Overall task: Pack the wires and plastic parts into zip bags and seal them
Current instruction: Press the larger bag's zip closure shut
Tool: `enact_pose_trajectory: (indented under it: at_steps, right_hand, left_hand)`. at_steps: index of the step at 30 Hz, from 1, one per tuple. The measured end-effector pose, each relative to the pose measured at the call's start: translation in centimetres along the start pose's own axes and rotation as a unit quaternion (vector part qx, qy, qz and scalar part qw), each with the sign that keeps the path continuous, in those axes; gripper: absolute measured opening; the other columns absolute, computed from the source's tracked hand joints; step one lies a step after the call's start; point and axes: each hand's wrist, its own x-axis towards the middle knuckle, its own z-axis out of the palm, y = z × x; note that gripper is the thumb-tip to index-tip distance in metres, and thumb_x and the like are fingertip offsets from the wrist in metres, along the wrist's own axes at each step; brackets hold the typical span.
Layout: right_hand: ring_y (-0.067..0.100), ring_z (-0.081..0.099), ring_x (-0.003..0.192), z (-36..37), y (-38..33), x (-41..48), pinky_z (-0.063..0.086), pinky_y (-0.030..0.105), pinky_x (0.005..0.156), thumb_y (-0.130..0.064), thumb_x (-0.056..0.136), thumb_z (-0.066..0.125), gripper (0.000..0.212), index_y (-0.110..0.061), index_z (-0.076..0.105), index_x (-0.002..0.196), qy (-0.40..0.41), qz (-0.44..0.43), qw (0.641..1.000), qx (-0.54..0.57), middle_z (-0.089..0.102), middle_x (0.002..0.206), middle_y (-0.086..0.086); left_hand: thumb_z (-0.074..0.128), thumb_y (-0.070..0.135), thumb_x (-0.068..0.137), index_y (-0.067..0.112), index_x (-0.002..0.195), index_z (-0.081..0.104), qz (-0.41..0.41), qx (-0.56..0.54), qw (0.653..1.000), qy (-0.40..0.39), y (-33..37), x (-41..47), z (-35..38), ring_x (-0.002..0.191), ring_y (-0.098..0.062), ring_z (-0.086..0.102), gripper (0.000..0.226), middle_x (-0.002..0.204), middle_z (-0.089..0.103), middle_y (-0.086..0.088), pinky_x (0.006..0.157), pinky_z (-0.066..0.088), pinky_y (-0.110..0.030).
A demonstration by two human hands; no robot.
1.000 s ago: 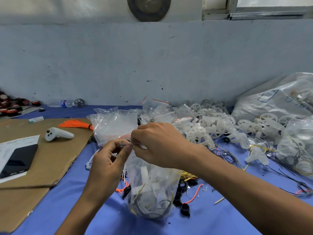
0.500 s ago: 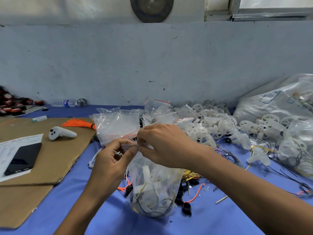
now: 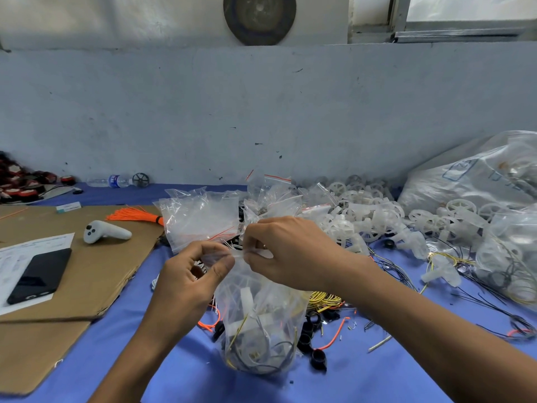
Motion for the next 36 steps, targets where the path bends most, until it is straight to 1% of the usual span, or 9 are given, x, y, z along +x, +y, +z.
enact_pose_trajectory:
  at_steps: [4, 8, 11, 13, 18, 23, 28, 33, 36]
  right_hand:
    - [0.017, 0.058, 0.08, -0.1, -0.2, -0.1, 0.051, 0.037, 0.066, -0.034, 0.094, 0.049, 0.014, -0.026, 0.06, 0.096, -0.01, -0.003, 1.0, -0.006, 0.063, 0.093, -0.009]
    - [0.018, 0.059, 0.083, 0.0, -0.3, -0.3, 0.051, 0.037, 0.066, -0.036, 0.096, 0.048, 0.016, -0.025, 0.06, 0.099, -0.008, -0.005, 1.0, -0.002, 0.063, 0.097, -0.008]
    - [0.017, 0.058, 0.084, -0.2, -0.1, -0.4, 0.049, 0.036, 0.068, -0.038, 0.095, 0.05, 0.017, -0.024, 0.059, 0.098, -0.017, 0.006, 1.0, 0.007, 0.063, 0.097, -0.008]
    - [0.017, 0.057, 0.083, -0.3, 0.1, -0.4, 0.049, 0.037, 0.07, -0.037, 0.094, 0.052, 0.016, -0.023, 0.059, 0.096, -0.028, 0.016, 0.999, 0.016, 0.063, 0.095, -0.008]
    - [0.014, 0.055, 0.082, -0.5, 0.1, -0.6, 0.049, 0.037, 0.07, -0.038, 0.096, 0.053, 0.015, -0.025, 0.06, 0.095, -0.038, 0.011, 0.999, 0.021, 0.063, 0.095, -0.009]
    - [0.014, 0.057, 0.083, -0.7, 0.2, -1.0, 0.051, 0.037, 0.07, -0.038, 0.095, 0.054, 0.014, -0.026, 0.06, 0.095, -0.028, 0.009, 0.999, 0.015, 0.063, 0.095, -0.01]
    - [0.015, 0.056, 0.082, -0.4, 0.2, -1.1, 0.049, 0.036, 0.067, -0.041, 0.096, 0.051, 0.017, -0.026, 0.059, 0.097, -0.025, -0.002, 1.0, -0.01, 0.062, 0.096, -0.01]
    - [0.015, 0.056, 0.08, -0.5, 0.7, -1.3, 0.047, 0.035, 0.067, -0.042, 0.097, 0.051, 0.019, -0.024, 0.058, 0.095, -0.03, 0.007, 1.0, -0.001, 0.061, 0.094, -0.01]
    - [0.015, 0.055, 0.078, -0.4, 0.7, -1.3, 0.046, 0.034, 0.064, -0.041, 0.097, 0.05, 0.018, -0.025, 0.057, 0.095, -0.029, -0.001, 1.0, -0.012, 0.061, 0.093, -0.009]
  left_hand:
    - [0.07, 0.04, 0.079, 0.033, 0.098, 0.069, 0.031, 0.057, 0.998, -0.014, 0.5, 0.1, 0.0, 0.1, -0.001, 0.063, 0.02, 0.101, 0.068, 0.023, 0.08, 0.048, -0.017]
    - [0.067, 0.037, 0.082, 0.031, 0.09, 0.068, 0.08, 0.111, 0.99, -0.024, 1.0, 0.0, 0.0, 0.106, 0.001, 0.057, 0.01, 0.106, 0.061, 0.024, 0.082, 0.038, -0.006]
    - [0.069, 0.029, 0.086, 0.032, 0.09, 0.066, 0.073, 0.115, 0.99, -0.029, 0.9, 0.0, -0.1, 0.104, -0.001, 0.056, 0.006, 0.105, 0.061, 0.024, 0.081, 0.039, -0.007]
    - [0.071, 0.021, 0.089, 0.034, 0.09, 0.064, 0.071, 0.121, 0.989, -0.037, 0.9, 0.0, -0.1, 0.102, -0.003, 0.056, 0.015, 0.104, 0.061, 0.023, 0.082, 0.04, -0.011]
    - [0.069, 0.031, 0.087, 0.027, 0.095, 0.071, 0.108, 0.175, 0.977, -0.052, 1.3, 0.0, 0.1, 0.106, -0.001, 0.054, 0.009, 0.101, 0.061, 0.022, 0.086, 0.037, -0.009]
    - [0.075, 0.018, 0.087, 0.031, 0.09, 0.068, 0.099, 0.176, 0.979, -0.037, 1.4, -0.1, -0.1, 0.106, 0.003, 0.052, 0.015, 0.1, 0.061, 0.023, 0.087, 0.034, -0.005]
    - [0.071, 0.029, 0.086, 0.026, 0.094, 0.072, 0.127, 0.217, 0.966, -0.053, 1.9, -0.2, 0.3, 0.104, -0.01, 0.055, 0.008, 0.101, 0.062, 0.019, 0.089, 0.039, -0.018]
    - [0.074, 0.018, 0.088, 0.026, 0.09, 0.07, 0.097, 0.21, 0.972, -0.045, 2.0, -0.2, 0.2, 0.104, -0.013, 0.055, 0.009, 0.098, 0.062, 0.018, 0.089, 0.038, -0.02]
    - [0.075, 0.018, 0.088, 0.025, 0.092, 0.069, 0.1, 0.223, 0.968, -0.055, 2.1, -0.1, 0.4, 0.101, -0.012, 0.057, 0.009, 0.097, 0.063, 0.017, 0.086, 0.043, -0.028]
